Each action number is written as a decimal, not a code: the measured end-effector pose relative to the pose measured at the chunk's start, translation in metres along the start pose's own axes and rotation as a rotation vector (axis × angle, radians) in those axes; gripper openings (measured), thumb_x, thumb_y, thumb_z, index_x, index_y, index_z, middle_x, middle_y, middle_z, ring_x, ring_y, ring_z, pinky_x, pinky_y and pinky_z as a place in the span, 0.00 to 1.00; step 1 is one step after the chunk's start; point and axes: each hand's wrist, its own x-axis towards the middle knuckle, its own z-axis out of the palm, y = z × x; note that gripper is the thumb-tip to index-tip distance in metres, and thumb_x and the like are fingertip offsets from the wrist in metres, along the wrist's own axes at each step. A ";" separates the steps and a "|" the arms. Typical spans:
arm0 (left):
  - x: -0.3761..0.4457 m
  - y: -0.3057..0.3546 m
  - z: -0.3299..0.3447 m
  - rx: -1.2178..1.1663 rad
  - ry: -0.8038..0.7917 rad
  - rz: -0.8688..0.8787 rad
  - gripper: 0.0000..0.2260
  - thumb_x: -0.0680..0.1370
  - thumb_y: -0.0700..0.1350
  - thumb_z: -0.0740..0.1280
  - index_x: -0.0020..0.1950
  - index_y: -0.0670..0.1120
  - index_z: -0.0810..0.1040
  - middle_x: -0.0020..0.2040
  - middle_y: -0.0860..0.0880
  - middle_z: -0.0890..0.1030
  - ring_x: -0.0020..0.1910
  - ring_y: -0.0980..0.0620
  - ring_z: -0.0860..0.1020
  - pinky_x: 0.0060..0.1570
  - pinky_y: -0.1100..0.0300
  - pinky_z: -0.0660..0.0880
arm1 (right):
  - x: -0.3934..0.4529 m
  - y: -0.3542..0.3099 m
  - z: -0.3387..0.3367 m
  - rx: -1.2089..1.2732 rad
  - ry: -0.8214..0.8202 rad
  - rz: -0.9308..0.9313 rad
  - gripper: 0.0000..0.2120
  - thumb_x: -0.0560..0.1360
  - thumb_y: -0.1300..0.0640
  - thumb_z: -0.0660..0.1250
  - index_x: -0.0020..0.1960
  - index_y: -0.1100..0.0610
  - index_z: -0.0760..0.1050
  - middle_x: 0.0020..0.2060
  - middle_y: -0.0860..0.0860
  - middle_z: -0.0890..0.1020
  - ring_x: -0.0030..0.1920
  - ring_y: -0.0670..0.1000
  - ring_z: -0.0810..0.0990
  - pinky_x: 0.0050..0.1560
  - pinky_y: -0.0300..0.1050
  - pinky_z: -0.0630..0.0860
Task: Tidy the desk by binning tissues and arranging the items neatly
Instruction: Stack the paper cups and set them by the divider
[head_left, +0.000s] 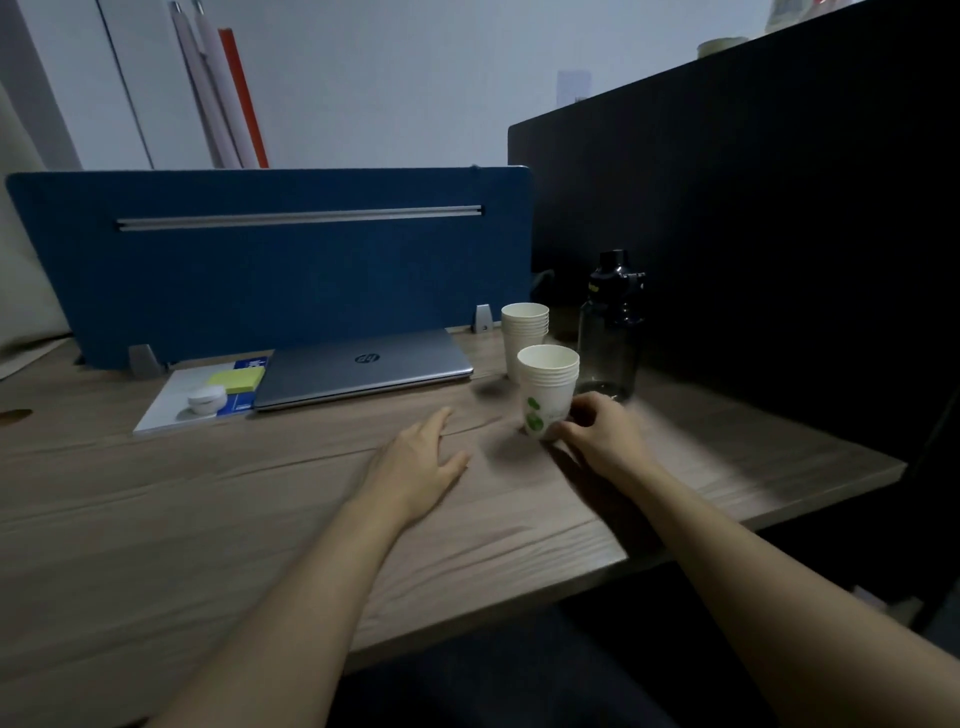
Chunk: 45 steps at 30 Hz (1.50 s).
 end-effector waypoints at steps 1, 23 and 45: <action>0.011 0.001 0.005 -0.016 0.000 0.001 0.31 0.77 0.59 0.64 0.76 0.52 0.60 0.70 0.49 0.73 0.67 0.48 0.73 0.64 0.51 0.71 | 0.006 0.001 0.003 -0.013 -0.008 -0.023 0.19 0.68 0.53 0.77 0.57 0.55 0.79 0.53 0.50 0.84 0.50 0.48 0.79 0.50 0.42 0.74; 0.152 -0.009 0.061 -0.732 0.110 -0.050 0.30 0.64 0.56 0.78 0.63 0.54 0.72 0.55 0.55 0.82 0.51 0.58 0.81 0.52 0.56 0.78 | 0.113 0.027 0.046 0.293 -0.020 -0.110 0.04 0.75 0.55 0.68 0.47 0.51 0.82 0.39 0.47 0.85 0.40 0.44 0.83 0.39 0.37 0.80; 0.244 0.054 0.011 -0.712 0.200 -0.026 0.28 0.68 0.57 0.76 0.64 0.52 0.70 0.57 0.53 0.80 0.55 0.53 0.79 0.58 0.48 0.77 | 0.114 0.026 0.041 0.004 0.131 -0.031 0.05 0.74 0.56 0.65 0.46 0.51 0.80 0.41 0.46 0.83 0.42 0.46 0.80 0.44 0.40 0.72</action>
